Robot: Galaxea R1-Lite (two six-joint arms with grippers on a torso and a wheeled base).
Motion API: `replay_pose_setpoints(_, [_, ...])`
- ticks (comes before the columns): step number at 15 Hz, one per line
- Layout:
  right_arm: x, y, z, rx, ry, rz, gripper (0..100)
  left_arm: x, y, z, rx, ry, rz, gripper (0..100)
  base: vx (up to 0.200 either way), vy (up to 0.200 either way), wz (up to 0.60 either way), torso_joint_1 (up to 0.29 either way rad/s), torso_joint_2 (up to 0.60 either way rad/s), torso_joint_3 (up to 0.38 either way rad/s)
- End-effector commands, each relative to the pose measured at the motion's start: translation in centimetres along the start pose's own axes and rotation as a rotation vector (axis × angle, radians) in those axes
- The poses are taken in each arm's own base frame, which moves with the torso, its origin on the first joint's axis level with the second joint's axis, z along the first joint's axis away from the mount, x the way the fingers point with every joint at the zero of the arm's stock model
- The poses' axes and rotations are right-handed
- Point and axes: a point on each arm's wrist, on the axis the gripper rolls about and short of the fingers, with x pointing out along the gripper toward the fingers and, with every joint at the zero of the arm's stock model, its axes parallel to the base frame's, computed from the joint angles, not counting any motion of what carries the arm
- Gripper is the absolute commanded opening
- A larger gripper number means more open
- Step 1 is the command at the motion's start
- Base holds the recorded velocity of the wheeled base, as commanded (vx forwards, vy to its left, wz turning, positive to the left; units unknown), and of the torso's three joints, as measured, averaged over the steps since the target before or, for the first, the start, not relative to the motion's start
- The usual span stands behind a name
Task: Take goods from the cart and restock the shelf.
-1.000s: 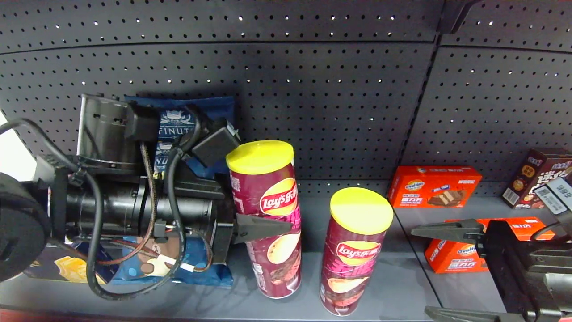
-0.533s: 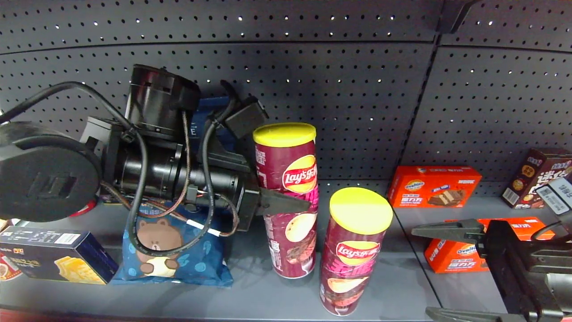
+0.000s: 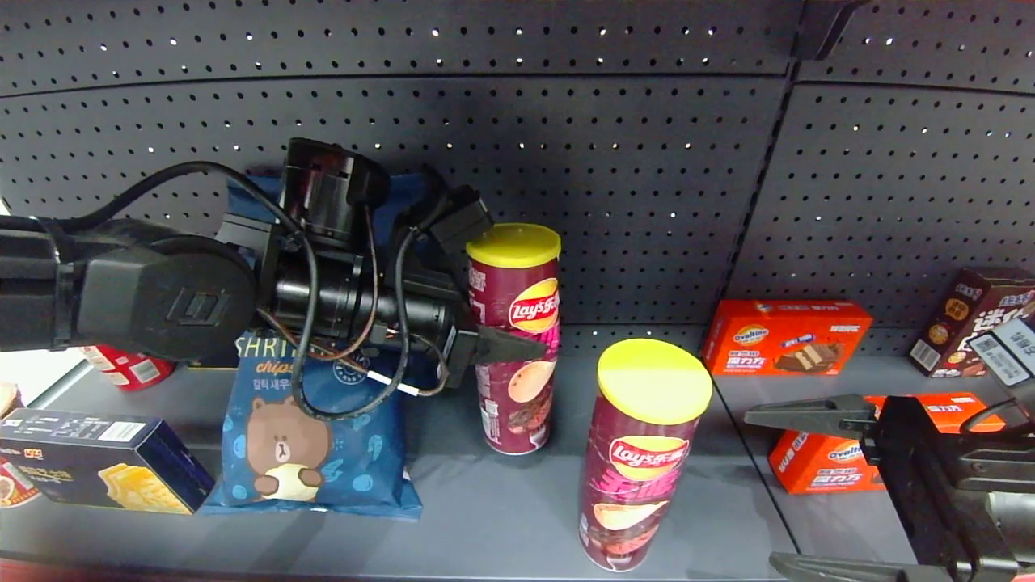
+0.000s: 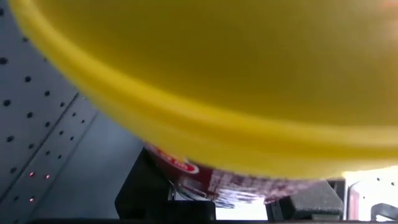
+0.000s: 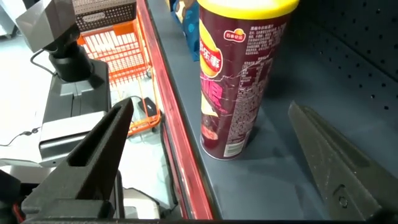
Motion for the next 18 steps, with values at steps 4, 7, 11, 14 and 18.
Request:
replay_pose_setpoints(4, [0.1, 0.0, -0.2, 0.007, 0.006, 0.002, 100, 1.4, 1.5, -0.2, 0.043, -0.024, 0.073, 0, 0.0, 0.0, 0.0, 0.0, 0.0, 0.0])
replay_pose_setpoints(7, [0.2, -0.2, -0.2, 0.025, 0.009, 0.0, 100, 2.3, 2.1, -0.7, 0.056, -0.029, 0.078, 0, 0.0, 0.0, 0.0, 0.0, 0.0, 0.0])
replay_pose_setpoints(11, [0.5, -0.5, -0.2, 0.03, 0.014, 0.001, 100, 3.8, 3.5, -0.7, 0.074, -0.055, 0.088, 0, 0.0, 0.0, 0.0, 0.0, 0.0, 0.0])
replay_pose_setpoints(14, [0.5, -0.5, -0.3, 0.031, 0.015, 0.001, 100, 5.6, 4.6, -0.4, 0.089, -0.07, 0.082, 0, 0.0, 0.0, 0.0, 0.0, 0.0, 0.0])
replay_pose_setpoints(18, [0.5, -0.4, -0.3, 0.031, 0.015, 0.001, 100, 7.5, 5.2, -0.6, 0.09, -0.064, 0.062, 0, 0.0, 0.0, 0.0, 0.0, 0.0, 0.0])
